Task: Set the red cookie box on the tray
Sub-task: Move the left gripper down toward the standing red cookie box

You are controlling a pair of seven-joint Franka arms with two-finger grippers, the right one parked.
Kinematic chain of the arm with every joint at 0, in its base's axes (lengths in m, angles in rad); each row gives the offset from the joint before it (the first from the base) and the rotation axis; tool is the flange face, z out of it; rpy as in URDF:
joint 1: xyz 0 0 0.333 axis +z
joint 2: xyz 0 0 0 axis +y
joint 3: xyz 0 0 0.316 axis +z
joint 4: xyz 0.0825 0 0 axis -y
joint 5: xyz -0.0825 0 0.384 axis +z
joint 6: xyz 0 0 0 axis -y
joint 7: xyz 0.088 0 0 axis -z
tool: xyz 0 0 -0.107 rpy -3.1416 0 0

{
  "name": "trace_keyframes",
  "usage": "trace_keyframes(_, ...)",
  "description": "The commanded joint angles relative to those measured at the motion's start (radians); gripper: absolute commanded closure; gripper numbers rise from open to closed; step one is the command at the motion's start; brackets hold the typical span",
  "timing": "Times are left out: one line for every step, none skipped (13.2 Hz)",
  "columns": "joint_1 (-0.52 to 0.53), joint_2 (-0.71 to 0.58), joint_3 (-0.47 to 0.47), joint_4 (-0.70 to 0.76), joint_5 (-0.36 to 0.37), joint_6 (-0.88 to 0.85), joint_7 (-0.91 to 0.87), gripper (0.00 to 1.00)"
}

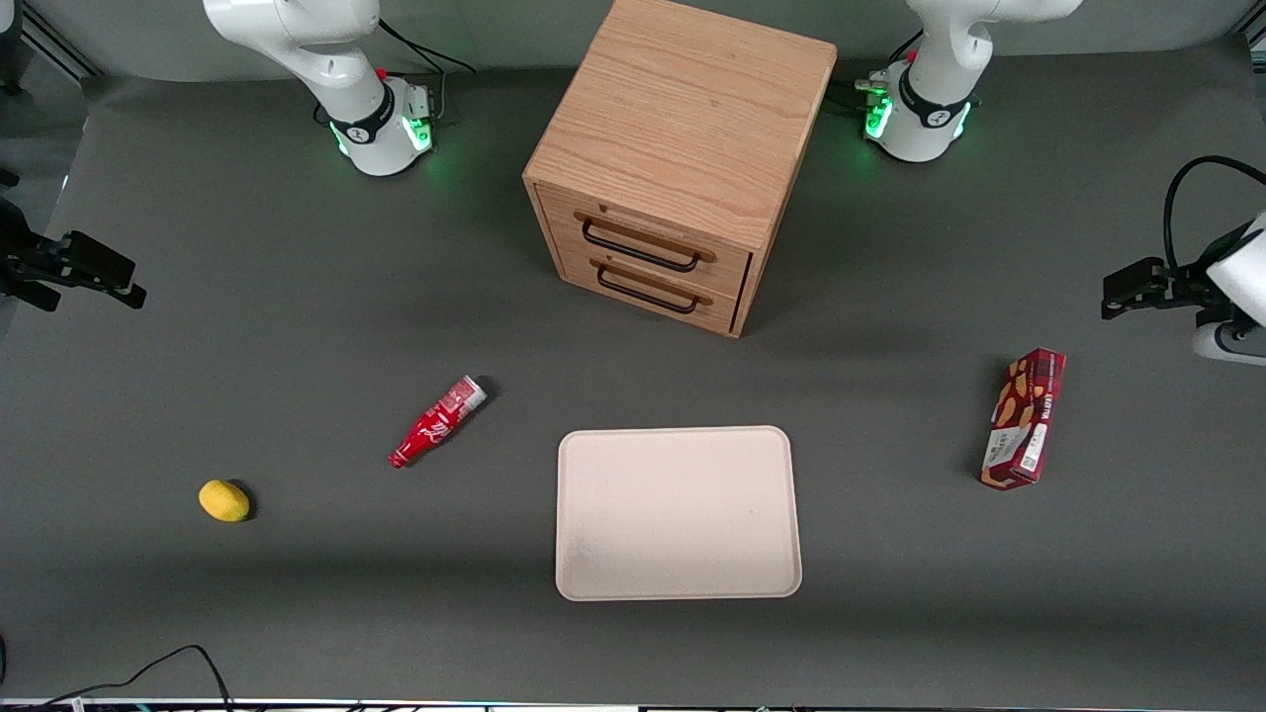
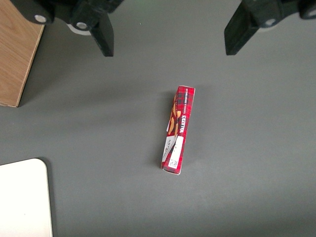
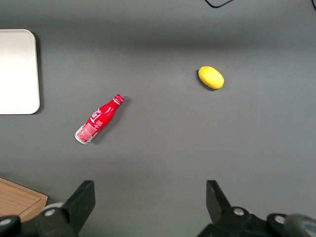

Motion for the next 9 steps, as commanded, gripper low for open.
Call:
trace_keyframes(0.005, -0.001, -0.009, 0.021, 0.010, -0.025, -0.008, 0.00)
trace_keyframes(0.004, 0.004, -0.007, 0.037, 0.013, -0.032, -0.014, 0.00)
trace_keyframes(0.004, 0.014, -0.009, 0.056, 0.013, -0.049, -0.016, 0.00)
trace_keyframes(0.005, 0.016, -0.006, 0.060, 0.012, -0.057, -0.014, 0.00)
trace_keyframes(0.007, 0.016, -0.003, 0.061, 0.013, -0.061, 0.006, 0.00)
trace_keyframes(0.005, 0.016, -0.001, 0.061, 0.013, -0.065, 0.006, 0.00)
trace_keyframes(0.004, 0.016, -0.001, 0.059, 0.015, -0.068, 0.006, 0.00)
trace_keyframes(0.001, 0.016, -0.001, 0.051, 0.017, -0.068, 0.006, 0.00)
trace_keyframes(-0.012, 0.020, -0.001, 0.048, 0.023, -0.069, 0.004, 0.00)
